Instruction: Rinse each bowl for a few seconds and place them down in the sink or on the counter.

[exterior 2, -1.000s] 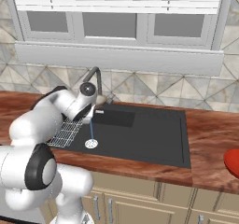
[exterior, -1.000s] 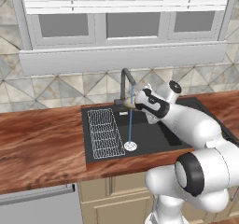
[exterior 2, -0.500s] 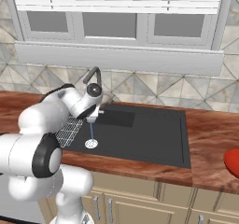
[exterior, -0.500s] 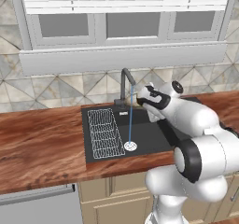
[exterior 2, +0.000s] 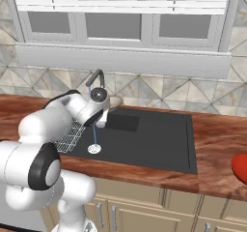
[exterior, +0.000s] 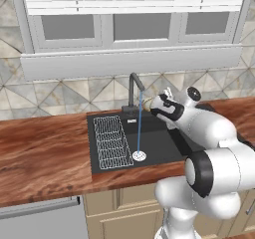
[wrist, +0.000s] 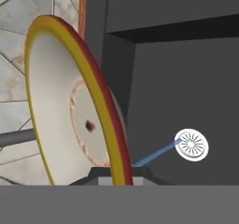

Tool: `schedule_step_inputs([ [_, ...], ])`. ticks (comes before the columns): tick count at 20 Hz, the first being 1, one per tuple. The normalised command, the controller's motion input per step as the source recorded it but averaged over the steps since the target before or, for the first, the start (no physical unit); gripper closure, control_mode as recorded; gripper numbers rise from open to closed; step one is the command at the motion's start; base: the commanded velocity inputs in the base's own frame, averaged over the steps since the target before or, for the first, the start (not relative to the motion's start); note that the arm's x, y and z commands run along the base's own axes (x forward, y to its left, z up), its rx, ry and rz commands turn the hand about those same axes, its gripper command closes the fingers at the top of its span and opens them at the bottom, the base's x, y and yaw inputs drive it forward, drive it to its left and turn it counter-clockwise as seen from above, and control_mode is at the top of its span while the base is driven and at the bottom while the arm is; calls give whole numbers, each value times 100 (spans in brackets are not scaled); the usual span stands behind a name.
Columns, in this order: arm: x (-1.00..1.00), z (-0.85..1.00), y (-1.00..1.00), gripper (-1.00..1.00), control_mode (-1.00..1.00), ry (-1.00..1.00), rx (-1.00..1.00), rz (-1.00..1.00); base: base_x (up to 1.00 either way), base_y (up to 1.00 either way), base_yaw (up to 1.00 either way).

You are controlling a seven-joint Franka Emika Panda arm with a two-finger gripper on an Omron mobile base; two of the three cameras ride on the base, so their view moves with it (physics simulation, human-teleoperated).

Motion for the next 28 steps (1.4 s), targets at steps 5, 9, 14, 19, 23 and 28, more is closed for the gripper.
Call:
schedule_step_inputs([
  [5,6,14,-50,100,-100,1,-1,-16,0,0,0],
  [9,0,7,-66,100,-100,3,2,-18,0,0,0],
  [14,0,6,-64,100,-100,2,6,-18,0,0,0],
  [19,-2,8,-50,100,-100,2,5,-22,0,0,0],
  [23,-9,0,-32,100,-100,1,5,-23,0,0,0],
  [28,-3,-3,-23,100,-100,3,6,-22,0,0,0],
])
